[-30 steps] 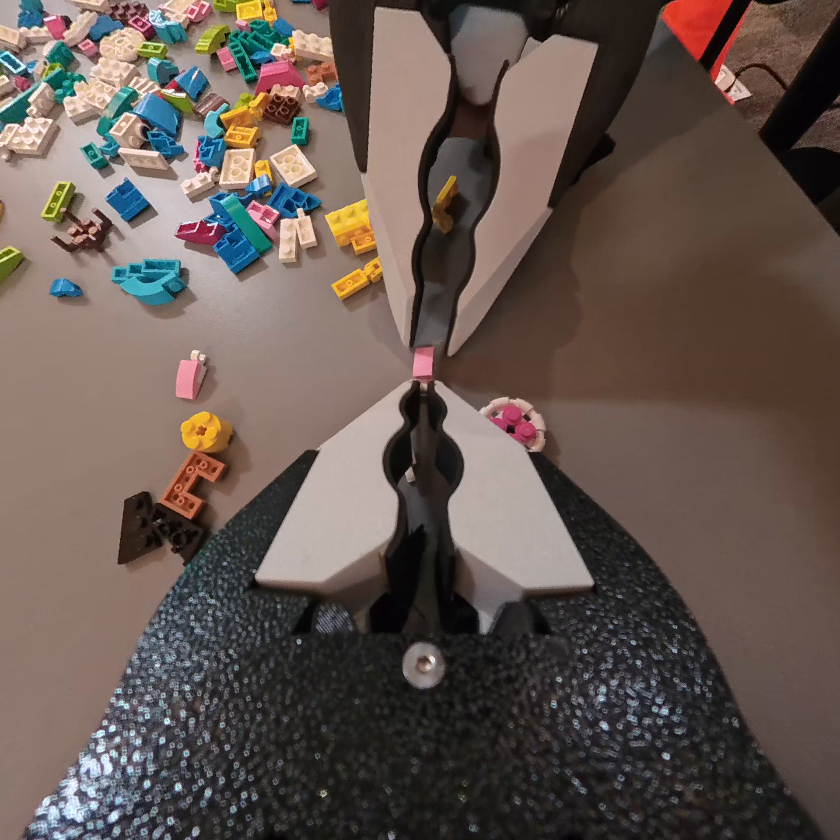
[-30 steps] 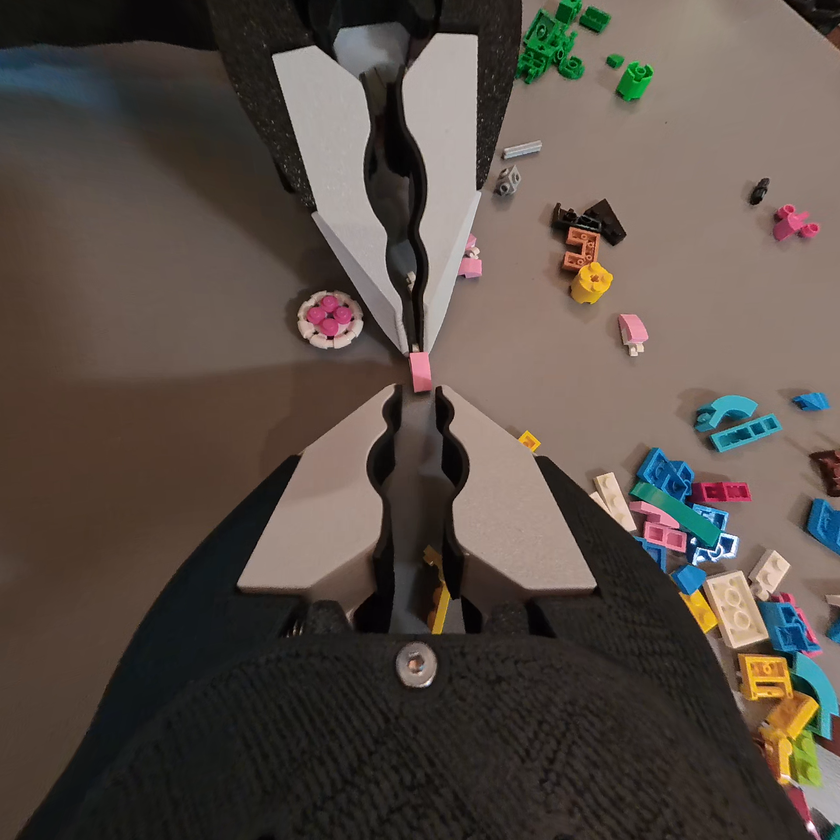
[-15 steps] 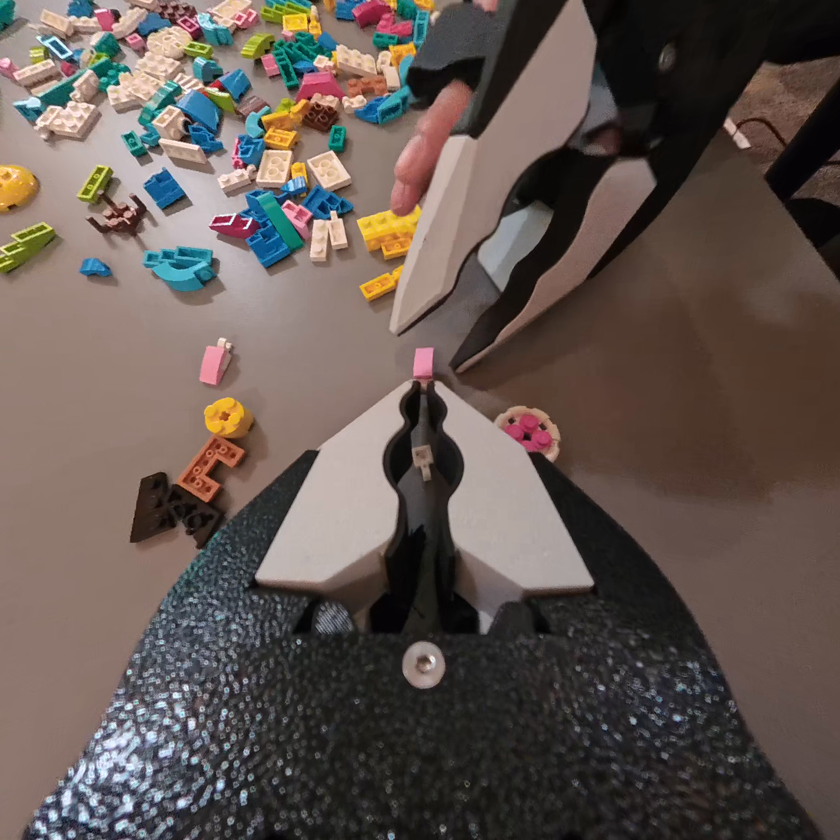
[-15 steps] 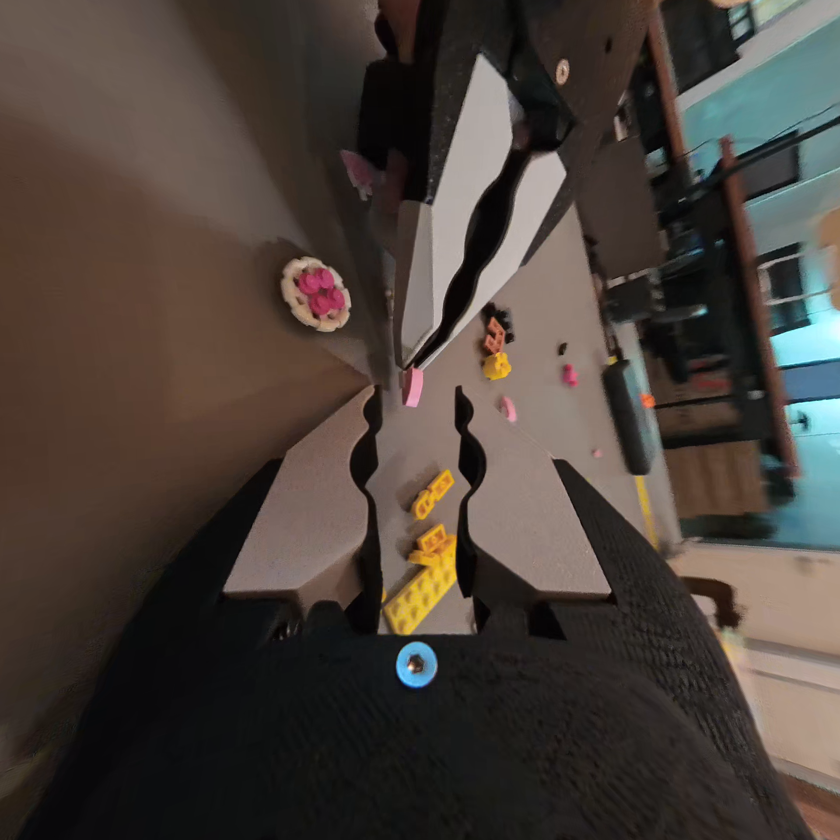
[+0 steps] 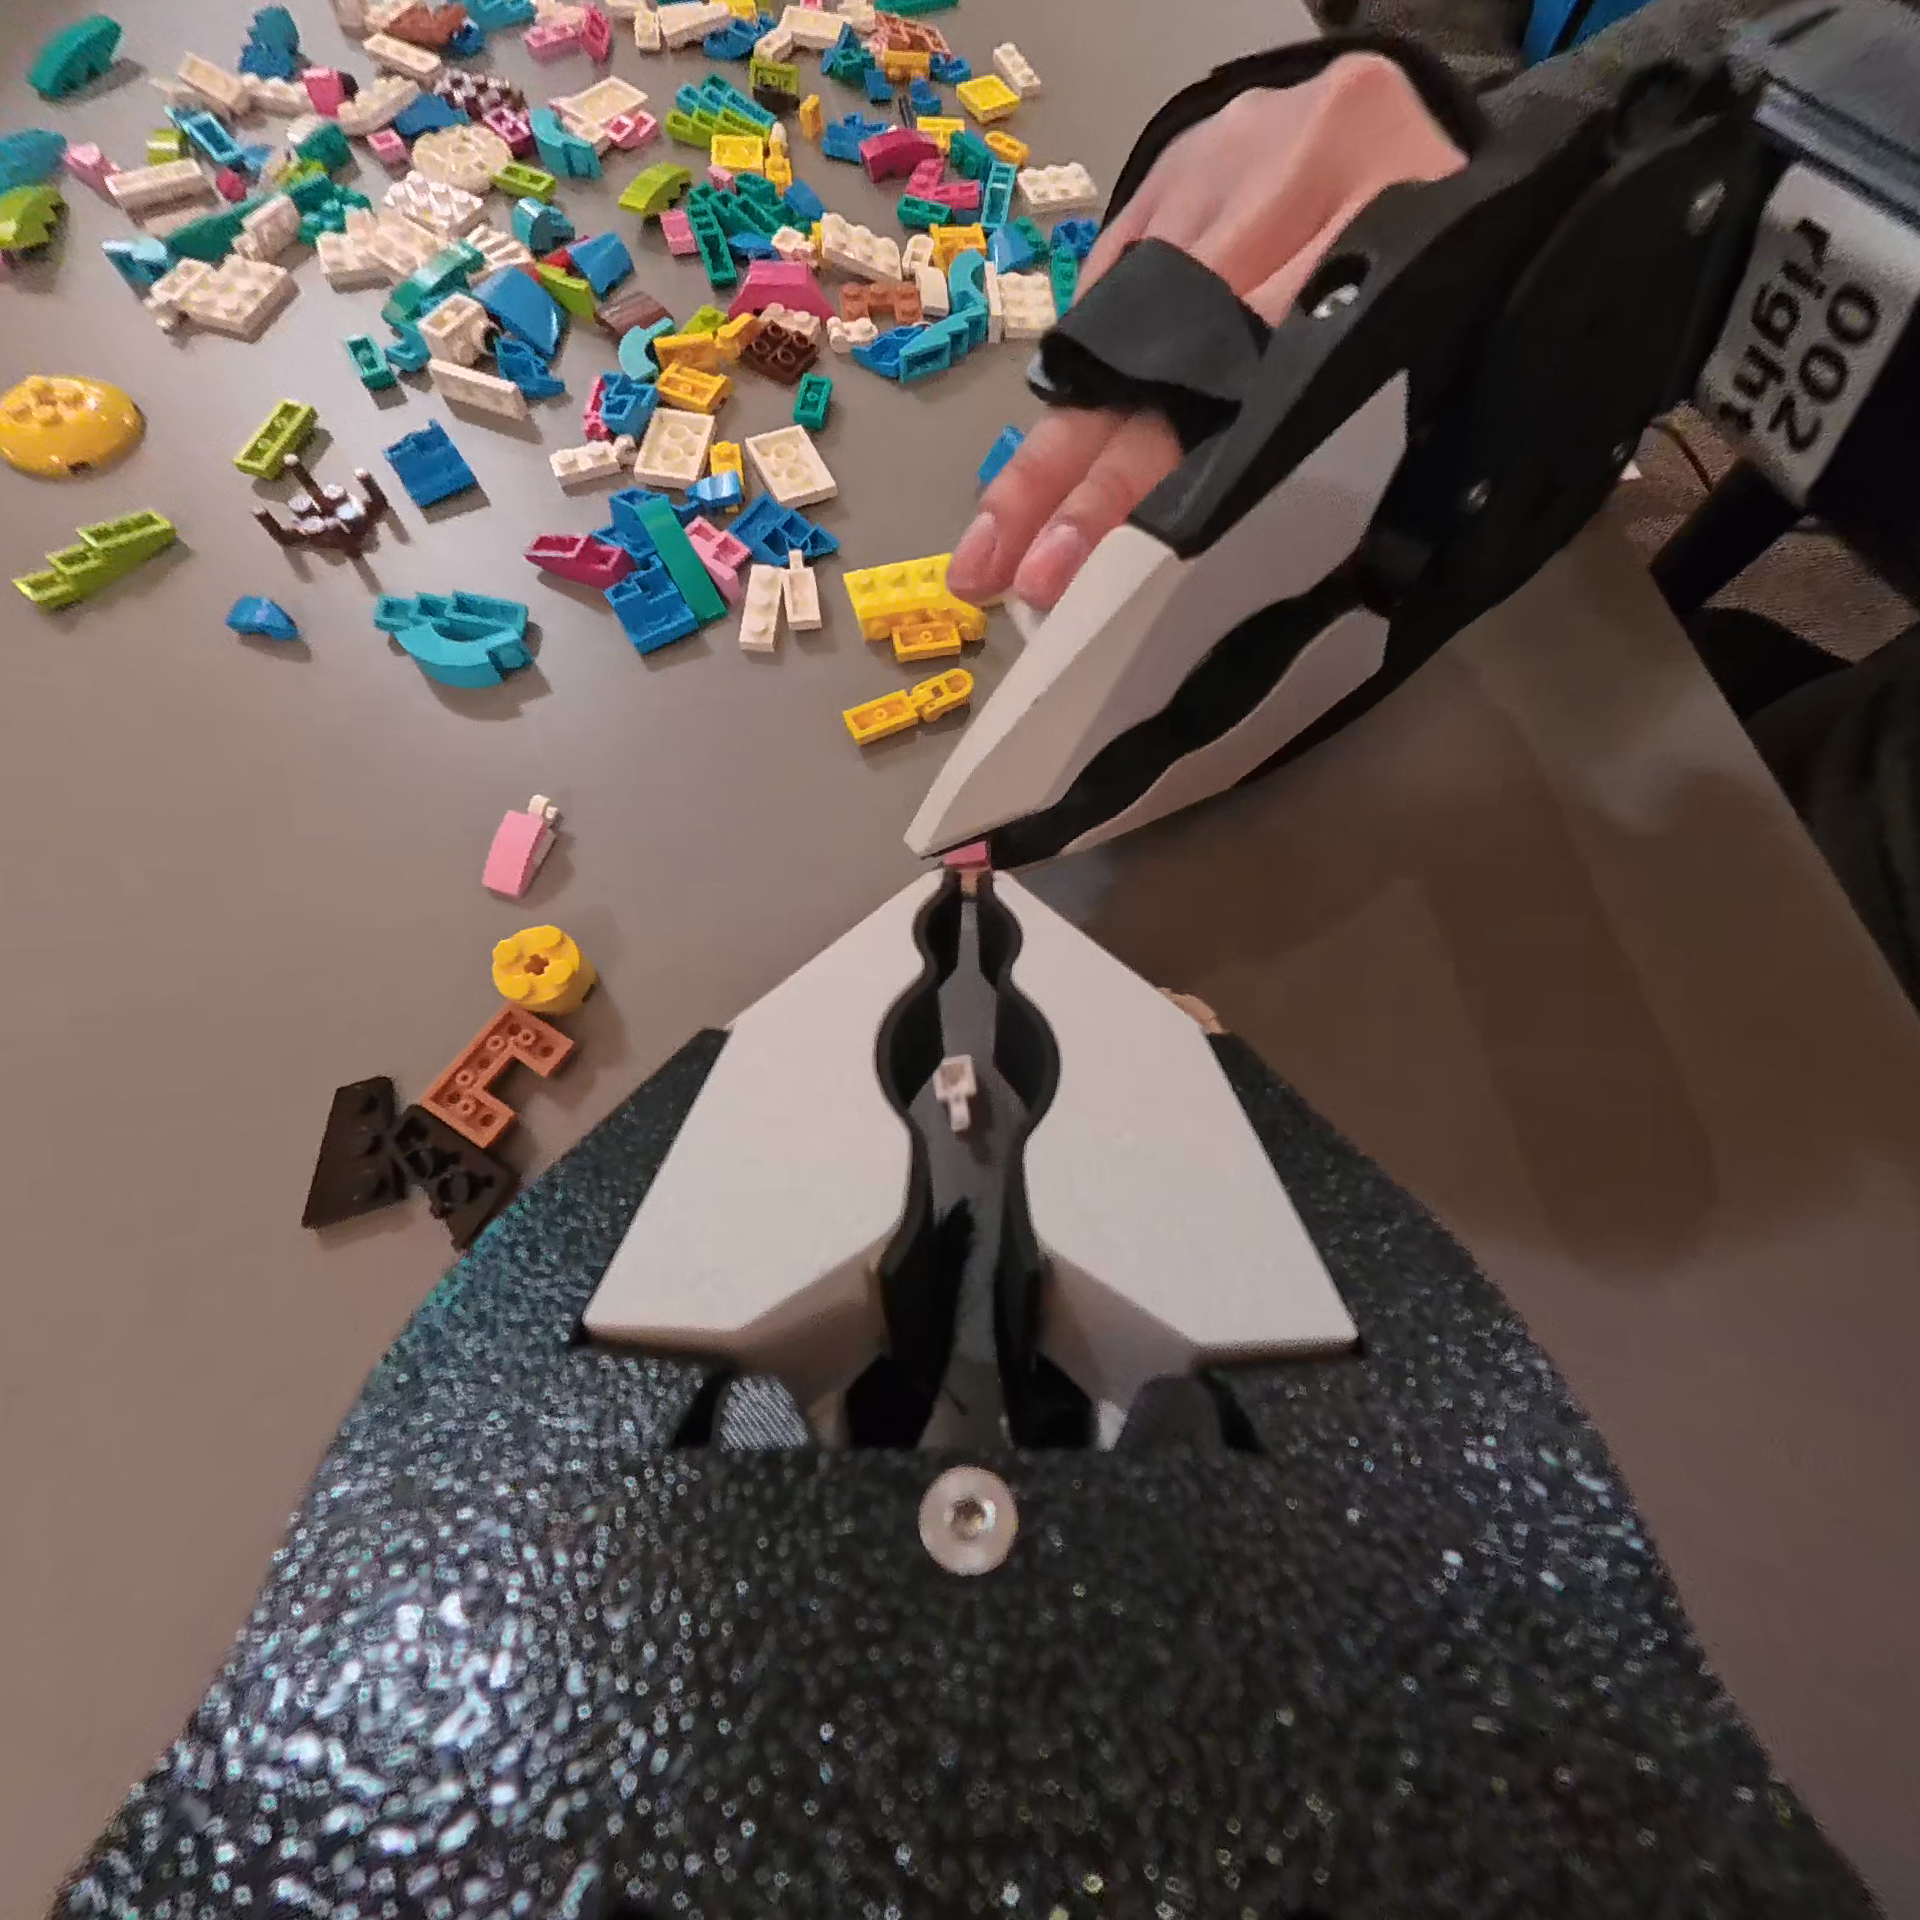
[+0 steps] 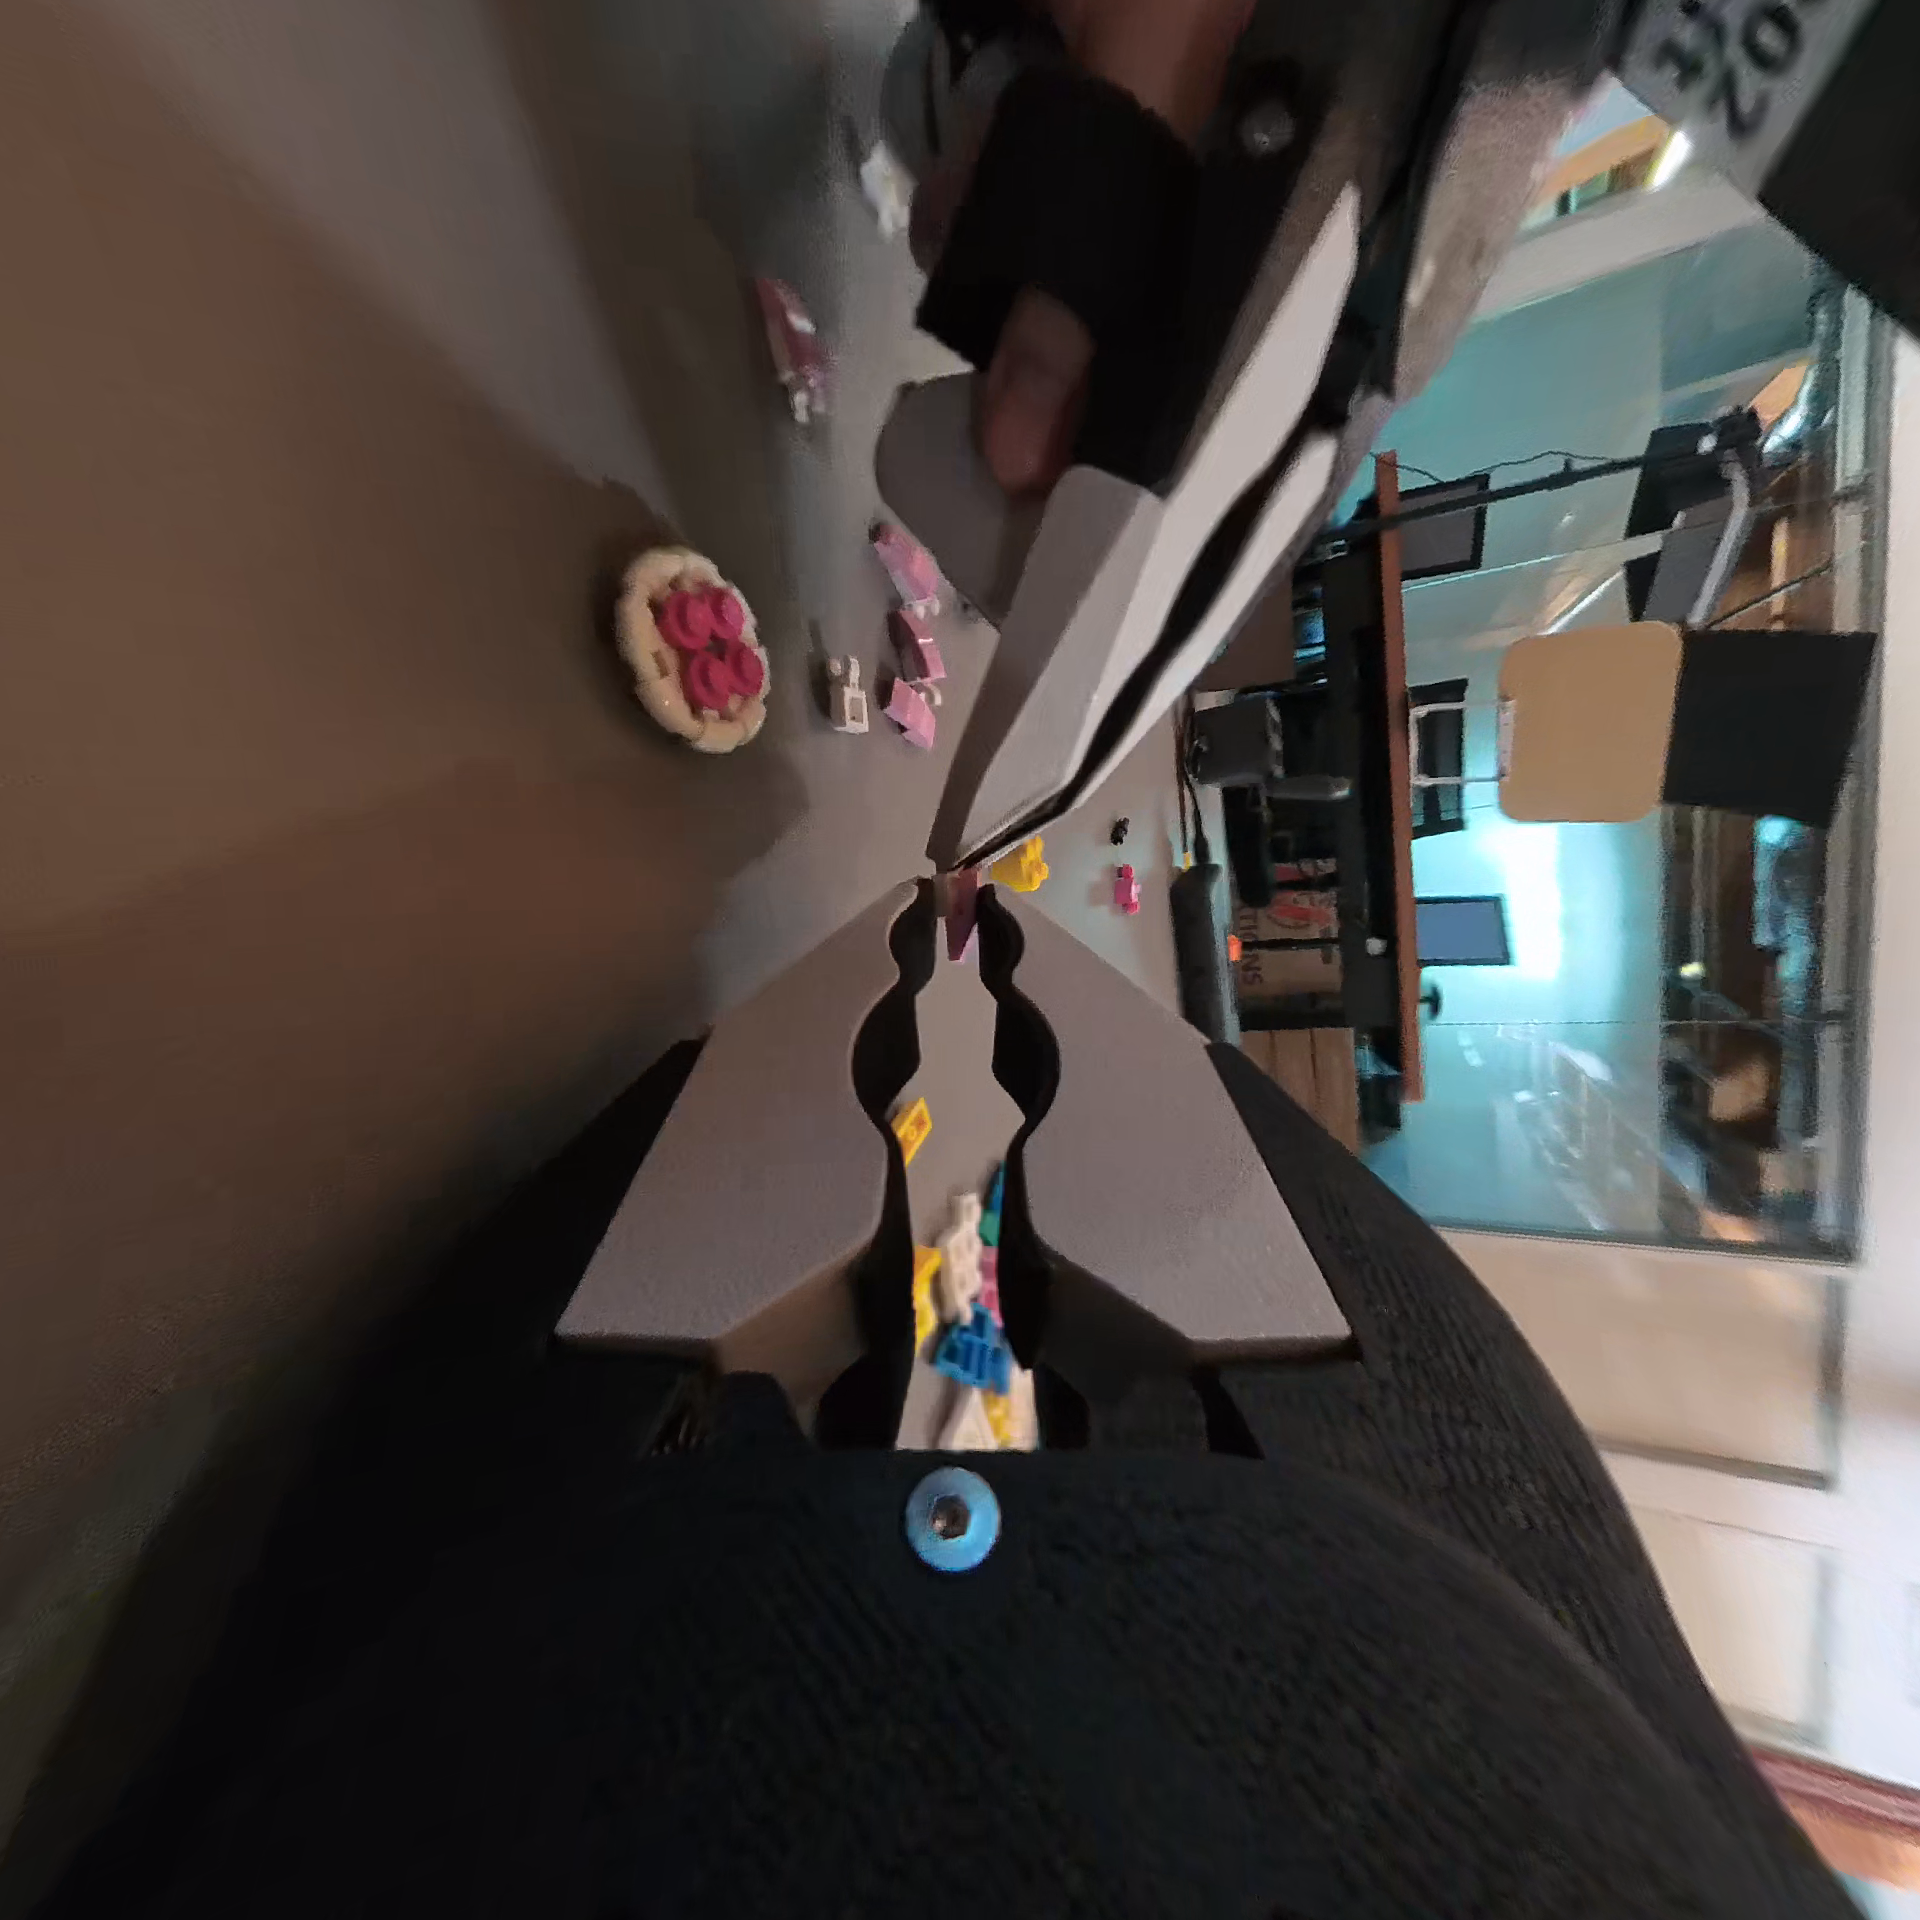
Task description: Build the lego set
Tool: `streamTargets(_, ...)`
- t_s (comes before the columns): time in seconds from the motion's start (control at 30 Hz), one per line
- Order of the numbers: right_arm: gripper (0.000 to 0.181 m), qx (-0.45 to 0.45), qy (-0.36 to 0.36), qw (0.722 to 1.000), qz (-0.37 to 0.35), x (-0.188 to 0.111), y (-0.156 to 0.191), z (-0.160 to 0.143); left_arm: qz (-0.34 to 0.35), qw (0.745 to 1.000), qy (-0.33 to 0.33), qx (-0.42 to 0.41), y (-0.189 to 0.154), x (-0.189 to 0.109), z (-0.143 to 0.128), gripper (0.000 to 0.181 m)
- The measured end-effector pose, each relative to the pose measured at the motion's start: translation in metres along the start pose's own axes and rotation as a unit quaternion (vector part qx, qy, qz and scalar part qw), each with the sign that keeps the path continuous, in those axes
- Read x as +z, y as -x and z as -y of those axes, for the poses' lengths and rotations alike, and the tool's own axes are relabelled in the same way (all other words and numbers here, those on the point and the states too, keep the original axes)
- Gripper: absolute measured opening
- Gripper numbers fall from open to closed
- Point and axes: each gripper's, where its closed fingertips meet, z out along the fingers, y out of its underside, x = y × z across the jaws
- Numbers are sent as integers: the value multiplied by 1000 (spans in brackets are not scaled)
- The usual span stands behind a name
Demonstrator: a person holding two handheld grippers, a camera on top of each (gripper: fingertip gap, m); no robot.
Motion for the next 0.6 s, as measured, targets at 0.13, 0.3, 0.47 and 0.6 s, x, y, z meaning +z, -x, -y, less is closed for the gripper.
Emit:
streamTargets(0.13,4,-140,19,989,-37,-2,-1,-1,-3,1000,15,-25,-1,1,0,0)
streamTargets(0.3,4,-172,17,984,-51,-4,-1,-1,-18,998,7,-63,-3,4,0,0)
streamTargets(0.47,9,133,-62,989,20,-9,-9,8,-36,994,-30,-96,-6,-6,8,0)
streamTargets(0.6,30,250,-107,962,31,-19,-33,10,-42,989,-71,-124,-4,-21,13,0)
